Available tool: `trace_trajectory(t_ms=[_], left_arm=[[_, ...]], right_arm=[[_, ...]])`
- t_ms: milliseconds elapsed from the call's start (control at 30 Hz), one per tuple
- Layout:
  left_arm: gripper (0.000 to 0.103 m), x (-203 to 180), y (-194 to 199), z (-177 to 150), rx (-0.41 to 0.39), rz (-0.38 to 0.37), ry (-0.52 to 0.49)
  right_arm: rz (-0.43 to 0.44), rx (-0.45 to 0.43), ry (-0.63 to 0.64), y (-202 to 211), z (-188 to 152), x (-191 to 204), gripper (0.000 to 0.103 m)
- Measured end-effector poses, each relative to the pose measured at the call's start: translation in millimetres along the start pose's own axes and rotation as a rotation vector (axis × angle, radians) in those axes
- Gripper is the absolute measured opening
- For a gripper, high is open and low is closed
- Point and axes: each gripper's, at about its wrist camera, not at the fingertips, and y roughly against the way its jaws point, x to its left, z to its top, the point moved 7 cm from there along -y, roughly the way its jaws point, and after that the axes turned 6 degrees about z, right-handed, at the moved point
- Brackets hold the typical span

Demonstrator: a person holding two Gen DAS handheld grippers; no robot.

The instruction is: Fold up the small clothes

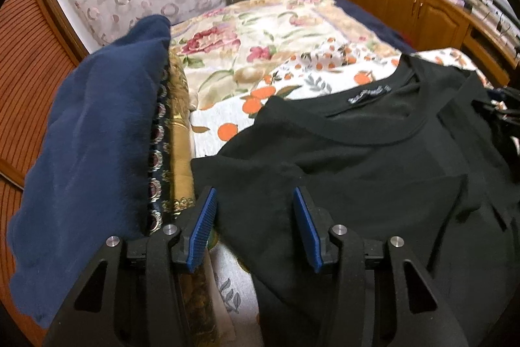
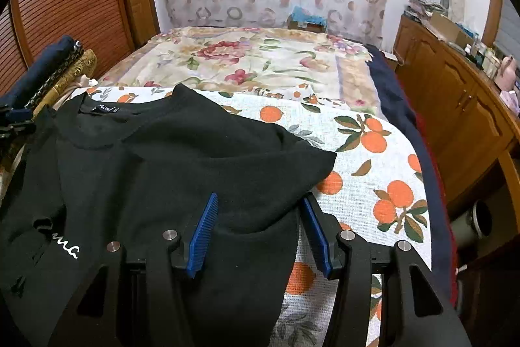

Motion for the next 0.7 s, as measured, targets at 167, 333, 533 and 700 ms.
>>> trace_trajectory(t_ms=[167,333,533,700], left_arm=[[0.050,-10.2,-6.8,1.9,0.020,-0.018,-0.020],[0.050,-14.2,-16.4,-0.1,0.050,-0.037,-0.005],[0.040,-14.8,-24.5,2.8,0.031,-0.064,0.008],[0.006,-17.6,-20.9,5.9,0.014,-0.092,0.001]], right_arm=[[-0.001,-0.001,0.001,-0.2,0.3,-0.6,0.055],[-0.007,-0.002,0.003,-0.4,0.0,1.1,0.055],[-0.019,-0.004,0.013,0.4,-0.3,2.0,0.056],[-0.021,-0.006,0.020,1.2,-0.8,0.7,0.056]])
